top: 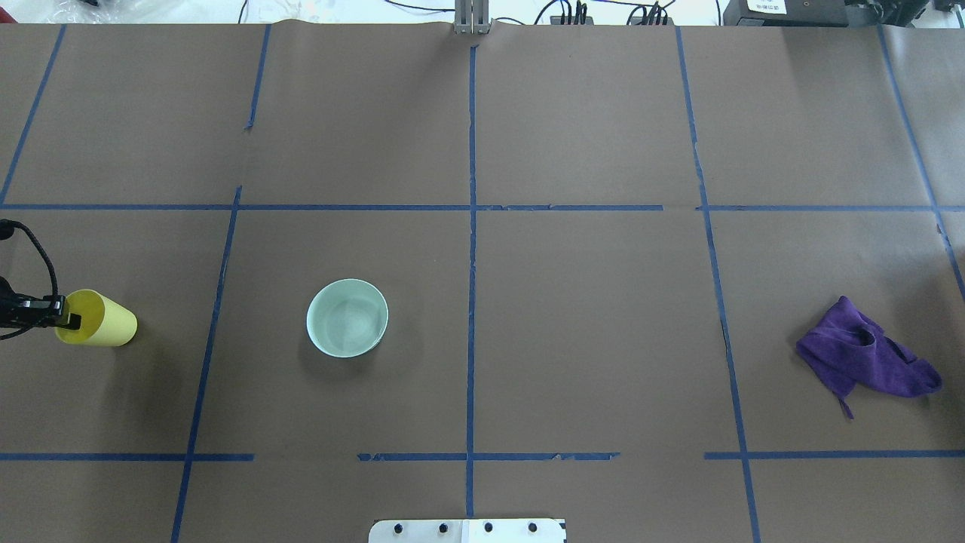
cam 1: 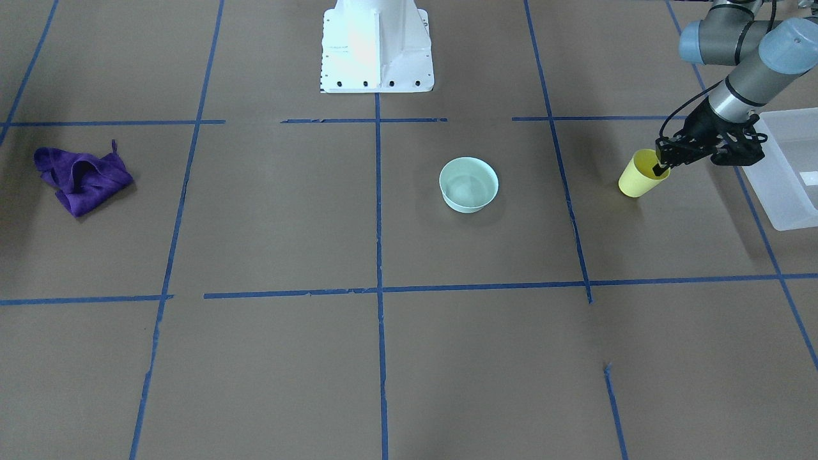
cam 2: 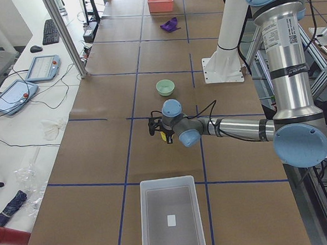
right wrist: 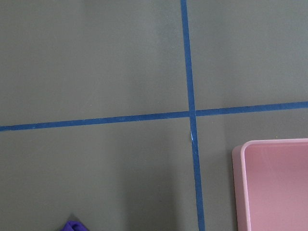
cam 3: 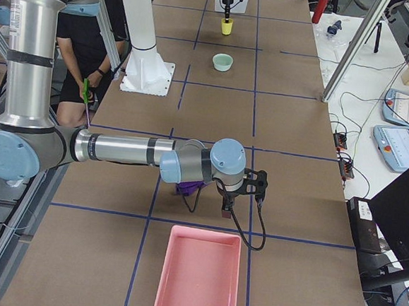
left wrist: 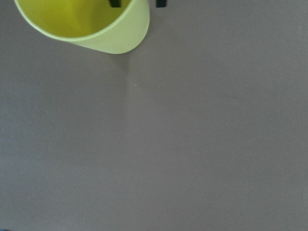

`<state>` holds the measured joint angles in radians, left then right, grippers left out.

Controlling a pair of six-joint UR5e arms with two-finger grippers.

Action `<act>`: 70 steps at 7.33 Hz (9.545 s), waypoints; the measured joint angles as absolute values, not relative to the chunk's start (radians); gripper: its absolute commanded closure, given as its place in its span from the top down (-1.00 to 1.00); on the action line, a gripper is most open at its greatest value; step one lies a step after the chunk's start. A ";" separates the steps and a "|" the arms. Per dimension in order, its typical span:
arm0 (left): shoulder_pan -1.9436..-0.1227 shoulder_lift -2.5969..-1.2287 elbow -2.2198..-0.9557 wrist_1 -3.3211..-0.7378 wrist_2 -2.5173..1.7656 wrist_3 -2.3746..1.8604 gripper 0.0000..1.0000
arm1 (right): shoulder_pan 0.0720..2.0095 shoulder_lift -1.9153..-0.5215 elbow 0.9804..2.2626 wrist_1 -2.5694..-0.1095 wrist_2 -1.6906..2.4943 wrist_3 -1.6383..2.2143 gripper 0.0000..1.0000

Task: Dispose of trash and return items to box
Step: 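Lower the left gripper onto the yellow cup and close on its rim, then lift the yellow cup with the left gripper while the right gripper reaches the cloth, then grasp the purple cloth with the right gripper and lift it, then drop the cup into the clear bin while the right gripper drops cloth in pink bin, then move the left gripper to the green bowl and grasp its rim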

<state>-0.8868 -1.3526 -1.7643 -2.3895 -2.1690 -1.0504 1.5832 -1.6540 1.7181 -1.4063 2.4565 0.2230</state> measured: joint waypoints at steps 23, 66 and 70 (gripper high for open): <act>-1.388 -1.405 -1.930 -1.908 -2.282 -0.421 -1.00 | 0.776 -1.879 1.820 -0.902 2.106 0.829 -1.00; -1.068 -1.753 -1.919 -1.885 -2.248 -0.990 1.00 | 1.773 -1.744 1.498 -1.192 2.298 -0.163 1.00; -0.846 -1.791 -1.915 -1.886 -2.111 -1.198 1.00 | 1.642 -1.740 1.611 -1.199 2.305 -0.037 1.00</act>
